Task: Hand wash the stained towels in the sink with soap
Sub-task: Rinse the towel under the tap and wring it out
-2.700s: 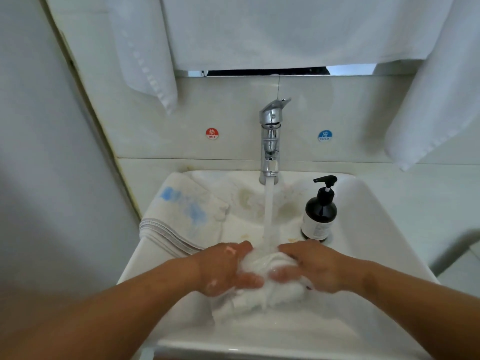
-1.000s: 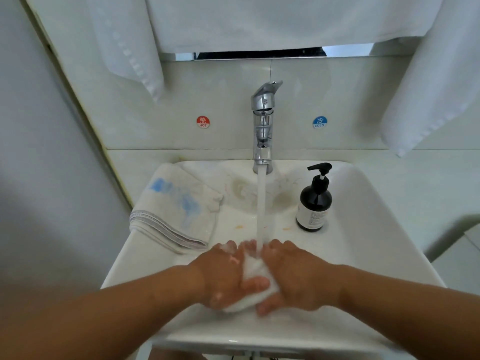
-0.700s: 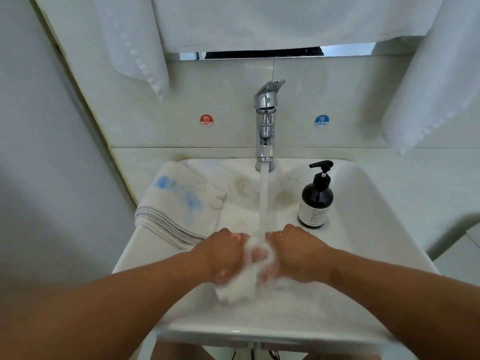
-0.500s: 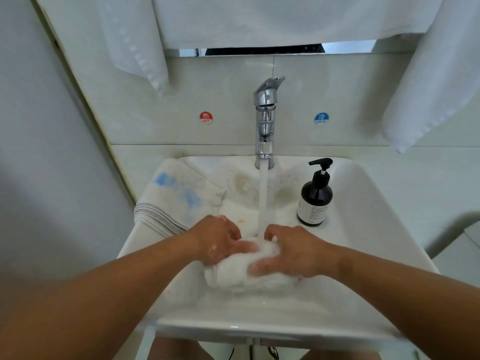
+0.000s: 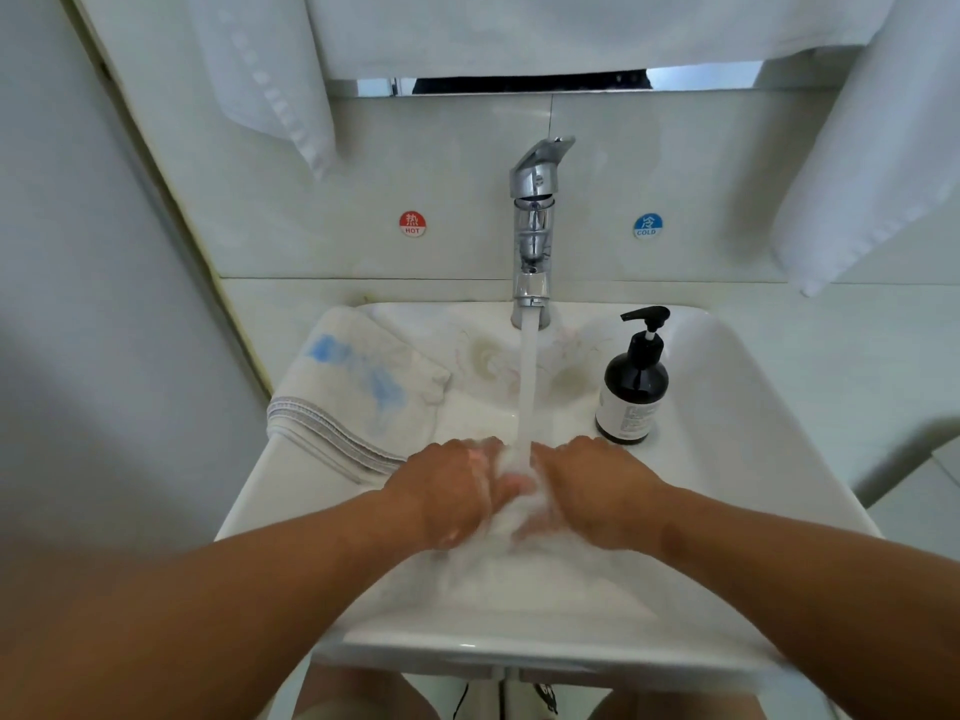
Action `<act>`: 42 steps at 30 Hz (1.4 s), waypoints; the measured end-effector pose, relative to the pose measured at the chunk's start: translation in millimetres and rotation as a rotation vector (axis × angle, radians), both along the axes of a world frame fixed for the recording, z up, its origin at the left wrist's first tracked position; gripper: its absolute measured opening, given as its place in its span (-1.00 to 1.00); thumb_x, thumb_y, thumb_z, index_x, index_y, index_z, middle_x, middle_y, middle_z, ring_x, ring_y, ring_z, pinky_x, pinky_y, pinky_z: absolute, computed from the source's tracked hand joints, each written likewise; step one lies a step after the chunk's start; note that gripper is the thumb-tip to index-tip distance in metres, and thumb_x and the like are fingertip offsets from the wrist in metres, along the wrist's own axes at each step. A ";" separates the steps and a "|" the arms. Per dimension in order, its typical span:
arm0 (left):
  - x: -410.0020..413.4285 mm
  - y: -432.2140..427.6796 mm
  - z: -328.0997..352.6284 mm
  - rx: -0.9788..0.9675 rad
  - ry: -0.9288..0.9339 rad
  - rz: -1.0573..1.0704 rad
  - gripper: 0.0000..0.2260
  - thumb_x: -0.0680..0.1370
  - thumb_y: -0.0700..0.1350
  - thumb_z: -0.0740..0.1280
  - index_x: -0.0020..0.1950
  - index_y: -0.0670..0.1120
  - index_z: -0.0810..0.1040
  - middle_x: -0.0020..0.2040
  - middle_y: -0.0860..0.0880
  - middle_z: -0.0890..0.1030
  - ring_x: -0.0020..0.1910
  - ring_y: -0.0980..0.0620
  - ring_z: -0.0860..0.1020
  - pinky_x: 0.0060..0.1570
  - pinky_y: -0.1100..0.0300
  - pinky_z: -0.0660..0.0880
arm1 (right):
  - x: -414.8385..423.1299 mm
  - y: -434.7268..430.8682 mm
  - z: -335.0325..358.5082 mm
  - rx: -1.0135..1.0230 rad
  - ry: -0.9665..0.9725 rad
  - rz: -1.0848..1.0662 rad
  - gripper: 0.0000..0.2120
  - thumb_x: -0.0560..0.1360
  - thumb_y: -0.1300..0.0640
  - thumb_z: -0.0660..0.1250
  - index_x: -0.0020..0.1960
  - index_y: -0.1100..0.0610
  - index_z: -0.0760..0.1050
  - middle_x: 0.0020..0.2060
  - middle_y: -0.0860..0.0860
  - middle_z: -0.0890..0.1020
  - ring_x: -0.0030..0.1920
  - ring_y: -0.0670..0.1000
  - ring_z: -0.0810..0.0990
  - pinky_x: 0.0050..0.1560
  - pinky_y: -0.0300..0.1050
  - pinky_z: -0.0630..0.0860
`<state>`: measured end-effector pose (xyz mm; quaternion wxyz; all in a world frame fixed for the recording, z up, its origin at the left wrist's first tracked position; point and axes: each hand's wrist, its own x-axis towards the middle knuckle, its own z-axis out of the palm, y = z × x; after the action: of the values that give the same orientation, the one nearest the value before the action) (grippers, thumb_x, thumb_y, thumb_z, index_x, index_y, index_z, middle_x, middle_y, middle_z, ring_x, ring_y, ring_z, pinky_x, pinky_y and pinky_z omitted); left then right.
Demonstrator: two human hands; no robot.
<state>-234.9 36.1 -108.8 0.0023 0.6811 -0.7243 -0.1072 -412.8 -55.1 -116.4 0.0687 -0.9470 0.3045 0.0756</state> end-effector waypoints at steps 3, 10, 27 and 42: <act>5.3 -4.9 2.4 -0.028 -0.112 -0.100 -0.59 0.57 0.25 0.08 0.36 0.20 0.48 0.03 -0.01 0.61 -0.02 -0.06 0.62 -0.07 0.13 0.51 | -5.7 1.6 10.4 0.184 -0.125 -0.006 -0.45 0.24 -0.52 0.43 -0.05 -0.13 0.45 -0.21 -0.11 0.60 -0.20 -0.05 0.57 -0.15 -0.08 0.55; 11.6 7.8 14.3 0.182 0.306 0.132 -0.44 0.54 0.45 0.09 0.37 0.15 0.47 0.26 0.03 0.60 0.22 0.02 0.55 0.25 0.10 0.45 | -27.0 8.2 24.2 0.291 -0.045 -0.030 -0.21 0.38 -0.52 0.30 0.47 -0.17 0.24 0.30 -0.09 0.43 0.26 0.00 0.48 0.30 -0.04 0.43; 11.4 0.0 10.7 0.295 0.187 0.054 -0.60 0.58 0.39 0.14 0.04 0.13 0.59 0.07 -0.04 0.66 0.04 -0.04 0.58 0.05 0.14 0.47 | -11.0 3.8 10.2 0.455 -0.211 -0.127 -0.44 0.23 -0.52 0.45 0.04 -0.17 0.57 -0.04 -0.15 0.66 -0.04 -0.10 0.60 -0.04 -0.21 0.48; -4.1 13.5 7.2 0.121 0.000 -0.013 -0.24 0.54 0.46 0.05 0.44 -0.12 0.35 0.26 -0.17 0.57 0.18 -0.15 0.55 0.10 0.06 0.45 | -8.2 9.8 5.8 0.152 -0.059 0.004 -0.37 0.31 -0.43 0.44 0.17 -0.06 0.38 -0.02 0.01 0.58 -0.03 0.10 0.59 0.02 0.07 0.57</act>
<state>-239.0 49.6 -101.6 -0.0397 0.6752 -0.7209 -0.1509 -421.0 -45.2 -110.7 0.1490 -0.9416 0.2937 0.0706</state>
